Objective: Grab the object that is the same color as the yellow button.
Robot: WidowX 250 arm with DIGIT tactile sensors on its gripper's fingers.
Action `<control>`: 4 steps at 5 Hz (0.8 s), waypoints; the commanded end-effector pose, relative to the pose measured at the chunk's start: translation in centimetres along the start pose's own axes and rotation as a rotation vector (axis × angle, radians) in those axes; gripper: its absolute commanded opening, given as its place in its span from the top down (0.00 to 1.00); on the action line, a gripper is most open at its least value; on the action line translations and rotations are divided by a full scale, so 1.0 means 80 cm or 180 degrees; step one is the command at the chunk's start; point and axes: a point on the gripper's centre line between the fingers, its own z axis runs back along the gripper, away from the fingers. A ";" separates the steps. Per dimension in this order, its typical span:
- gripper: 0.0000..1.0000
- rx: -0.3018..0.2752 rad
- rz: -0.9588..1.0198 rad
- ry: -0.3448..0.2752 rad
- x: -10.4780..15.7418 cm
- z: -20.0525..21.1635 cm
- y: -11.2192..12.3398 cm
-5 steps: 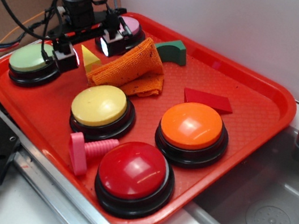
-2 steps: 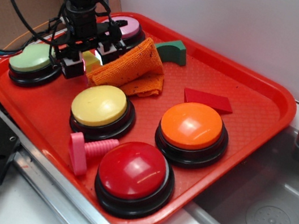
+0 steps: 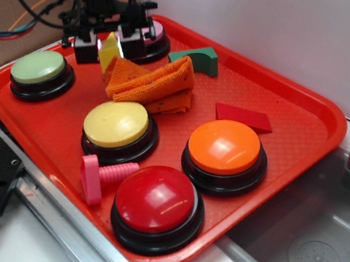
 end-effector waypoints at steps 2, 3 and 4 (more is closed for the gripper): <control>1.00 -0.0747 -0.1994 -0.0446 -0.018 0.174 -0.037; 1.00 -0.0799 -0.2021 -0.0505 -0.027 0.190 -0.033; 1.00 -0.0597 -0.1960 -0.0333 -0.026 0.174 -0.032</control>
